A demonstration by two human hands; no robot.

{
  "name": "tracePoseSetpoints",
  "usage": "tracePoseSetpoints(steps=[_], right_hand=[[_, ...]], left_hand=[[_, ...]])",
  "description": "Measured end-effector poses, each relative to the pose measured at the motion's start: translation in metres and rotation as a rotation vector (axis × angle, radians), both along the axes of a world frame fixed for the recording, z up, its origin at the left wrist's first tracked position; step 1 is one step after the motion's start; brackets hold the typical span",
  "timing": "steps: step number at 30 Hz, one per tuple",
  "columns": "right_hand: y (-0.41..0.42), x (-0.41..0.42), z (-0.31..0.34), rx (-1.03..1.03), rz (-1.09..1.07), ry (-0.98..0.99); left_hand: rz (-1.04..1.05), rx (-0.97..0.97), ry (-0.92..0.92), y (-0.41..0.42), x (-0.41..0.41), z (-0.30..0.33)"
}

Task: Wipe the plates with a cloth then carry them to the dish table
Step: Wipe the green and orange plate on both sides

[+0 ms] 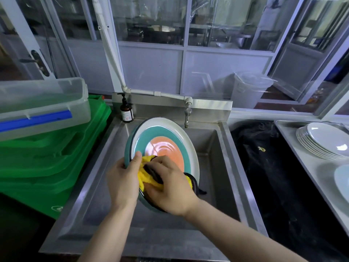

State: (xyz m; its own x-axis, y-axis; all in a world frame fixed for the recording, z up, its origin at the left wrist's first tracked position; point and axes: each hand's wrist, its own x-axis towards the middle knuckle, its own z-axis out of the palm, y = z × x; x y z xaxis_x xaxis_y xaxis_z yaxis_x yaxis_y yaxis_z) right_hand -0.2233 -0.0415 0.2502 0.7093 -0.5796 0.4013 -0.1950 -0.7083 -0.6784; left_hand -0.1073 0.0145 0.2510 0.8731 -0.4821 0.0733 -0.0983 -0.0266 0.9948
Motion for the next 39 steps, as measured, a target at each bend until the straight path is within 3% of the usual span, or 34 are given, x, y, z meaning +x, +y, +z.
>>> tracePoseSetpoints(steps=[3, 5, 10, 12, 14, 19, 23, 26, 28, 33, 36, 39], right_hand=[[-0.011, -0.01, -0.006, 0.016, 0.082, 0.04], [-0.027, -0.019, -0.013, 0.065, 0.013, 0.123], [-0.081, -0.031, -0.03, 0.131, -0.565, 0.28], [-0.085, -0.032, -0.032, 0.122, -0.631, 0.292], [-0.076, -0.034, -0.031, 0.072, -0.521, 0.289], [-0.013, -0.027, -0.015, 0.014, 0.003, 0.227], [0.013, -0.015, -0.007, 0.081, 0.056, 0.102], [-0.002, -0.031, -0.007, 0.062, 0.208, 0.232], [-0.017, -0.047, -0.015, -0.107, 0.254, 0.432], [-0.059, -0.062, -0.024, -0.487, -0.064, 0.876], [-0.073, -0.06, -0.024, -0.57, -0.31, 0.85], [-0.084, -0.066, -0.022, -0.47, -0.454, 0.768]], left_hand=[[-0.016, 0.009, -0.014, 0.003, 0.003, -0.003], [-0.036, 0.023, -0.026, 0.006, 0.004, -0.003], [-0.094, 0.021, -0.07, 0.013, 0.002, 0.001], [-0.103, 0.019, -0.07, 0.013, 0.001, 0.001], [-0.088, 0.004, -0.053, 0.013, 0.002, -0.001], [-0.025, 0.032, -0.056, 0.01, 0.004, -0.003], [-0.036, 0.002, -0.023, 0.008, 0.003, -0.002], [-0.061, -0.013, -0.022, 0.011, 0.007, -0.003], [-0.077, -0.046, 0.012, 0.012, 0.011, -0.005], [-0.119, -0.036, -0.055, 0.016, 0.009, -0.005], [-0.144, -0.005, -0.097, 0.018, 0.004, -0.003], [-0.157, -0.027, -0.059, 0.019, 0.004, 0.003]])
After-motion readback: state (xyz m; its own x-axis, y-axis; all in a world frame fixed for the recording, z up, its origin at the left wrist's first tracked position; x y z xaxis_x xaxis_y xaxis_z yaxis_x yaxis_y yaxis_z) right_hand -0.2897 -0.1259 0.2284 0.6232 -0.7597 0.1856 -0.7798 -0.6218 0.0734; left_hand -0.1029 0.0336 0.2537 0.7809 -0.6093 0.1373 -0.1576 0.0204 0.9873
